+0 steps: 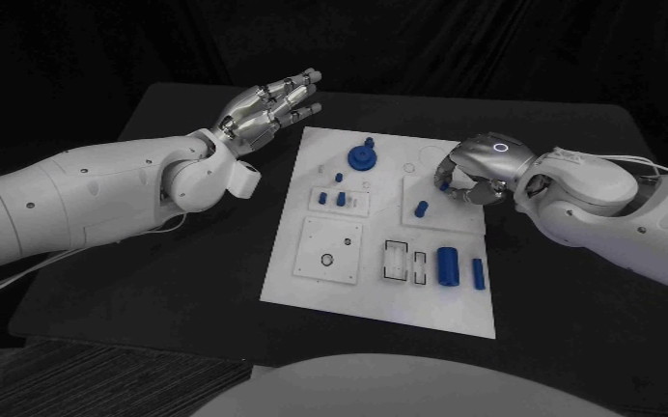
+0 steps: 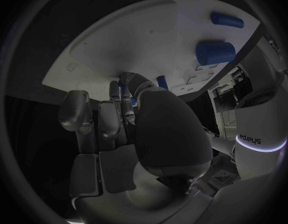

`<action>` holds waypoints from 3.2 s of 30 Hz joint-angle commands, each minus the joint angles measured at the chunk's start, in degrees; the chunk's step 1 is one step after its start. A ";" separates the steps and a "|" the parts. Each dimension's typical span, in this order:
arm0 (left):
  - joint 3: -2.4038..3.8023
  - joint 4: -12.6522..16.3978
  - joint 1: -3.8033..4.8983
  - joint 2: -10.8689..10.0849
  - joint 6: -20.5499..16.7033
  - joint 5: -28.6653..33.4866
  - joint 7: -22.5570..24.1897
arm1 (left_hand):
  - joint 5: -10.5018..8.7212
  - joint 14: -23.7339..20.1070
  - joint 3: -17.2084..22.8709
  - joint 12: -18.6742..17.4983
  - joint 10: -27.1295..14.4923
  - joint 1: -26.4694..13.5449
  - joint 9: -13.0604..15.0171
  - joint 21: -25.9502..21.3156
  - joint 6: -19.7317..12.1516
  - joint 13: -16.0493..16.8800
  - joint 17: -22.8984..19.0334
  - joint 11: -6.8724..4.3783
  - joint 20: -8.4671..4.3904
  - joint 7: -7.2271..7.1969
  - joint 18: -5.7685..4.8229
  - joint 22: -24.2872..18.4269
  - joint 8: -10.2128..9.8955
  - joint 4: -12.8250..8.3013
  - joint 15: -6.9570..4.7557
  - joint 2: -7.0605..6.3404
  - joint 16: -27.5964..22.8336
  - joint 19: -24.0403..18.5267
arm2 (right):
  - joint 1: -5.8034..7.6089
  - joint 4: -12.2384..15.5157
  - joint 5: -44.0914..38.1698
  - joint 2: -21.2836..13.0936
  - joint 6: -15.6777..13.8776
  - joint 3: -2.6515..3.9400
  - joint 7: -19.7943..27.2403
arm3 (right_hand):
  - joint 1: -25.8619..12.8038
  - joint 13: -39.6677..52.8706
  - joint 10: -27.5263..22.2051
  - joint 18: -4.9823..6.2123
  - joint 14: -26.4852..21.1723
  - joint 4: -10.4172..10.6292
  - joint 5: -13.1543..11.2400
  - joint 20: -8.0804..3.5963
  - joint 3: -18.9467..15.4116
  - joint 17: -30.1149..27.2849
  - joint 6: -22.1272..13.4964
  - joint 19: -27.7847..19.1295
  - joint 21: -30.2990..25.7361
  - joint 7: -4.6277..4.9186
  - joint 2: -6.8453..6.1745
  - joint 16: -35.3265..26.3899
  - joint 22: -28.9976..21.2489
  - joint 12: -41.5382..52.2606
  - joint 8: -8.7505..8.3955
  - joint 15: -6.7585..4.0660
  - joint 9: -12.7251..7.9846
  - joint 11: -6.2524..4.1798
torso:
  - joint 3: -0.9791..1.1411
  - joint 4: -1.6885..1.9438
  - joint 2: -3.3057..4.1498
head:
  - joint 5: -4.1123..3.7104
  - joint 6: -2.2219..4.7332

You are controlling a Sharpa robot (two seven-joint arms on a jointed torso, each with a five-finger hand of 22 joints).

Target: Assemble the parts on the task board

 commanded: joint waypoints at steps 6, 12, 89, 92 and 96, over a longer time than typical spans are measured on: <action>0.05 0.10 -0.11 0.01 0.86 0.41 4.24 | 0.41 0.01 0.07 0.41 0.08 0.62 0.08 0.32 0.50 0.10 -0.04 0.49 0.37 0.02 0.58 0.04 0.20 -0.42 0.40 -0.11 -0.16 -0.01 | 2.13 2.47 -0.51 -1.90 -3.05 0.07 -0.90 | 0.39 -0.22 0.42 0.46 -0.52 -0.39 0.23 0.08 0.02 -0.25 -0.31 -0.37 -0.36 0.52 0.37 -0.49 7.90 -0.51 0.01 0.20 5.57 0.30 | -0.04 0.04 -0.04 | -0.15 0.00; 0.05 0.01 -0.12 0.22 1.21 0.41 3.71 | 0.55 0.01 0.07 0.49 0.19 0.66 0.08 0.31 0.52 0.14 -0.04 0.63 0.44 0.12 0.57 -0.05 0.23 -0.41 0.48 0.04 -0.16 -0.01 | 4.26 4.76 -0.51 -3.19 -3.10 0.07 -1.32 | 0.31 -0.30 0.37 0.51 -0.65 -0.36 0.22 0.13 0.04 -0.60 -0.43 -0.47 -0.59 0.56 0.39 -0.70 7.84 -0.69 -0.05 0.24 5.67 0.35 | -0.03 -0.12 -0.07 | -0.33 0.00; 0.05 -0.29 -1.45 1.41 2.08 0.41 3.15 | 0.78 -0.06 -0.09 0.65 0.36 0.37 0.08 0.01 0.69 0.17 -0.08 1.14 0.38 0.54 0.60 -1.12 0.45 1.07 0.04 1.80 -0.21 -0.41 | -1.49 8.37 -0.52 14.53 9.91 0.08 -3.24 | 0.92 -1.15 0.63 0.91 -0.74 -1.64 -0.39 1.01 1.55 -0.80 -3.40 -1.47 -2.54 1.95 0.21 -0.98 7.33 -3.01 -3.43 1.21 4.92 1.46 | 0.00 0.01 -0.04 | 3.69 0.00; 0.05 -0.31 -1.45 1.41 2.11 0.41 3.13 | 0.78 -0.06 -0.09 0.65 0.36 0.37 0.08 0.01 0.69 0.17 -0.08 1.14 0.38 0.54 0.60 -1.12 0.45 1.07 0.04 1.80 -0.21 -0.41 | -1.68 8.37 -0.52 14.56 10.05 0.08 -3.22 | 0.92 -1.15 0.63 0.91 -0.74 -1.64 -0.39 1.01 1.55 -0.80 -3.40 -1.47 -2.54 1.95 0.21 -0.98 7.33 -3.01 -3.43 1.21 4.92 1.46 | 0.00 -0.02 -0.07 | 3.75 0.00; 0.05 -0.34 -1.45 1.40 2.14 0.41 3.09 | 0.78 -0.06 -0.09 0.65 0.36 0.37 0.08 0.01 0.69 0.17 -0.08 1.14 0.38 0.54 0.60 -1.12 0.45 1.07 0.04 1.80 -0.21 -0.41 | -1.98 8.42 -0.52 14.52 10.06 0.08 -3.21 | 0.95 -1.16 0.64 0.92 -0.74 -1.67 -0.37 1.02 1.61 -0.81 -3.39 -1.49 -2.59 1.96 0.26 -0.98 7.32 -3.04 -3.48 1.22 4.90 1.46 | -0.02 0.07 -0.08 | 3.77 0.00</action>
